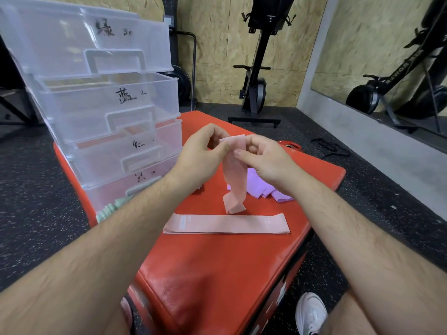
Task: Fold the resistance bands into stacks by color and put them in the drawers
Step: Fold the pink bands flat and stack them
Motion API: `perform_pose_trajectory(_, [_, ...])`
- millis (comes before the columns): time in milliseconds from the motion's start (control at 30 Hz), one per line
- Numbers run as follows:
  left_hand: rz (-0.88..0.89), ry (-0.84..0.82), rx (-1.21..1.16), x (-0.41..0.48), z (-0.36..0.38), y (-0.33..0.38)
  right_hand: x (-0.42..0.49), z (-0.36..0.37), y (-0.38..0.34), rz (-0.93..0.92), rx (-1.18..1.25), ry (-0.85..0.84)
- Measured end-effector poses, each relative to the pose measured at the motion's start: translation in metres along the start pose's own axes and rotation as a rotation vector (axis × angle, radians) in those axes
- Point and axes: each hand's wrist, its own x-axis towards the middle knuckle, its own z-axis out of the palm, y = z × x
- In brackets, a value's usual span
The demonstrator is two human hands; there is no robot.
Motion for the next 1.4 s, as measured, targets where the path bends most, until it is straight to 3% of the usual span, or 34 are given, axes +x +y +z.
perform_pose_trajectory(133, [-0.032, -0.065, -0.012, 0.000, 0.000, -0.003, -0.002, 0.007, 0.000, 0.002, -0.033, -0.001])
perform_pose_trajectory(333, [-0.151, 0.053, -0.165, 0.003, -0.004, -0.008, -0.003, 0.004, -0.001, 0.077, 0.031, -0.152])
perform_pose_trajectory(567, [-0.382, 0.154, -0.228, 0.005, -0.019, -0.030, -0.009, -0.026, 0.009, 0.213, -0.064, -0.250])
perform_pose_trajectory(733, [-0.496, 0.183, -0.066, 0.000, -0.037, -0.044, -0.017, -0.056, 0.029, 0.316, -0.242, -0.339])
perform_pose_trajectory(967, [-0.623, 0.033, 0.182, -0.034, -0.062, -0.071, -0.034, -0.088, 0.062, 0.432, -0.326, -0.312])
perform_pose_trajectory(1100, [-0.568, -0.092, 0.460, -0.060, -0.057, -0.077, -0.040, -0.088, 0.079, 0.466, -0.352, -0.263])
perform_pose_trajectory(1233, [-0.457, -0.120, 0.522, -0.078, -0.051, -0.090, -0.043, -0.079, 0.091, 0.469, -0.415, -0.227])
perform_pose_trajectory(1400, [-0.278, -0.293, 0.693, -0.091, -0.053, -0.120, -0.041, -0.065, 0.106, 0.415, -0.574, -0.225])
